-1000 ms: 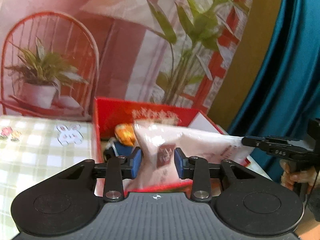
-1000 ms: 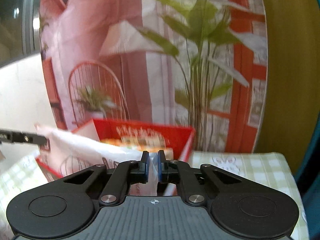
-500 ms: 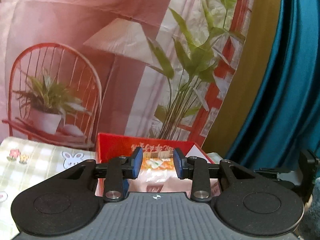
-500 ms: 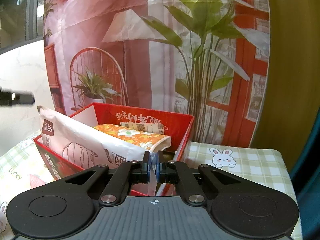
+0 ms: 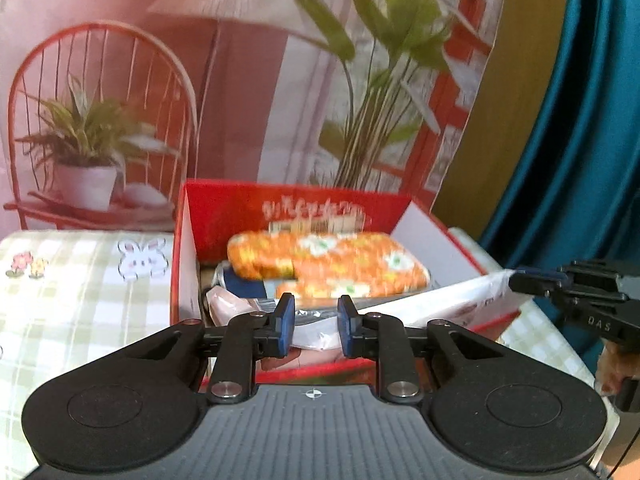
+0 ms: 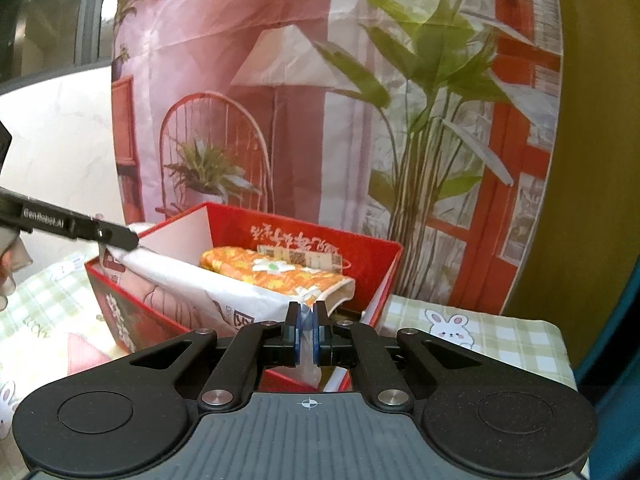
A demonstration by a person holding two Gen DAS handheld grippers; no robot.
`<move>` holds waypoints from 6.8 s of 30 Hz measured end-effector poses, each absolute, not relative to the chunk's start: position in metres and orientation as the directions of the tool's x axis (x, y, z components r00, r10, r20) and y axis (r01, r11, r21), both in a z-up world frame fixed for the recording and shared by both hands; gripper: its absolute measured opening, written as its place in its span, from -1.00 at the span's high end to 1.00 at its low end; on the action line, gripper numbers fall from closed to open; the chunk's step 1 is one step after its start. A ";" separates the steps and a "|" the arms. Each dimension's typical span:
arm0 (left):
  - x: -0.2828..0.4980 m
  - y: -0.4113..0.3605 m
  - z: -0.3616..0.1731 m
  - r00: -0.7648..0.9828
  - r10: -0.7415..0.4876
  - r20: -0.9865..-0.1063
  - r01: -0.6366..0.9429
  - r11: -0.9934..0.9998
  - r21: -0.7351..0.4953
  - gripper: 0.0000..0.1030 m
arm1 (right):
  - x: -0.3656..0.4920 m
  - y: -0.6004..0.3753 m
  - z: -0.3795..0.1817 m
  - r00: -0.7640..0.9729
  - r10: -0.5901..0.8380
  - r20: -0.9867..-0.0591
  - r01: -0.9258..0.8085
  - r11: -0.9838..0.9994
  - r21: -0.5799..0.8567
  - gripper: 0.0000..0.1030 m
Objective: Organize soft objects
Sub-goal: 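Raise the left gripper out of the box toward the pink knitted cloth, then lower the left gripper onto the pink knitted cloth and close it, then lift the pink cloth with the left gripper and carry it over the box, then lower the pink cloth into the red box and open the left gripper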
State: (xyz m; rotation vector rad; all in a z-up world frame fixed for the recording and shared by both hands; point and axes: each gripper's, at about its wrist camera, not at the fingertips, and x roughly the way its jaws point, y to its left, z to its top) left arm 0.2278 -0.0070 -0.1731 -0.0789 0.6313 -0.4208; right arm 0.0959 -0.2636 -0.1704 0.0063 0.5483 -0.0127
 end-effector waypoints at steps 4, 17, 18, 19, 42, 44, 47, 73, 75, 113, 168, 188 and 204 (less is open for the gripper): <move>0.228 -0.006 -0.178 0.709 -0.409 -0.574 0.362 0.910 -0.202 0.53 | 0.099 -0.259 -0.176 0.842 -0.017 -0.539 0.012 1.000 -0.014 0.89; 0.186 -0.016 -0.152 0.771 -0.426 -0.473 0.419 0.899 -0.127 -0.25 | 0.066 -0.244 -0.170 0.890 -0.119 -0.439 0.119 0.993 -0.027 0.30; 0.181 -0.017 -0.150 0.771 -0.430 -0.469 0.427 0.896 -0.119 -0.25 | 0.061 -0.242 -0.171 0.895 -0.119 -0.431 0.121 0.992 -0.023 0.22; 0.175 -0.018 -0.149 0.773 -0.431 -0.466 0.432 0.895 -0.112 -0.26 | 0.055 -0.239 -0.171 0.898 -0.115 -0.424 0.120 0.993 -0.016 0.19; 0.141 0.009 -0.255 0.737 -0.210 -0.643 0.227 0.972 -0.058 -1.00 | 0.014 -0.169 -0.277 0.795 -0.133 -0.592 0.232 0.968 0.094 -0.99; 0.145 0.011 -0.262 0.731 -0.194 -0.654 0.219 0.975 -0.044 -1.00 | 0.018 -0.172 -0.282 0.783 -0.138 -0.607 0.246 0.964 0.098 -0.99; 0.149 0.015 -0.273 0.720 -0.192 -0.667 0.214 0.976 -0.050 -1.00 | 0.025 -0.174 -0.288 0.756 -0.152 -0.637 0.269 0.959 0.091 -0.99; 0.143 0.009 -0.299 0.687 -0.313 -0.656 0.318 0.941 -0.116 0.46 | 0.026 -0.168 -0.290 0.752 -0.117 -0.649 0.228 0.969 0.089 -0.99; 0.137 0.011 -0.298 0.683 -0.315 -0.659 0.308 0.942 -0.131 0.46 | 0.025 -0.166 -0.289 0.757 -0.113 -0.644 0.217 0.972 0.085 -0.96; 0.102 0.031 -0.302 0.669 -0.362 -0.649 0.270 0.932 -0.242 0.38 | 0.007 -0.177 -0.294 0.755 -0.121 -0.644 0.307 0.934 0.184 -0.20; 0.058 0.024 -0.218 0.856 -0.322 -0.404 0.301 0.947 -0.117 0.60 | -0.024 -0.158 -0.198 0.913 -0.034 -0.407 0.113 0.979 0.170 0.76; 0.108 0.007 -0.187 0.851 -0.336 -0.404 0.349 0.936 -0.044 0.60 | 0.021 -0.190 -0.169 0.935 -0.067 -0.350 0.121 0.984 0.134 0.77; 0.225 -0.020 -0.134 0.875 -0.312 -0.370 0.336 0.942 0.000 0.60 | 0.129 -0.241 -0.143 0.942 -0.132 -0.307 0.165 0.983 0.083 0.77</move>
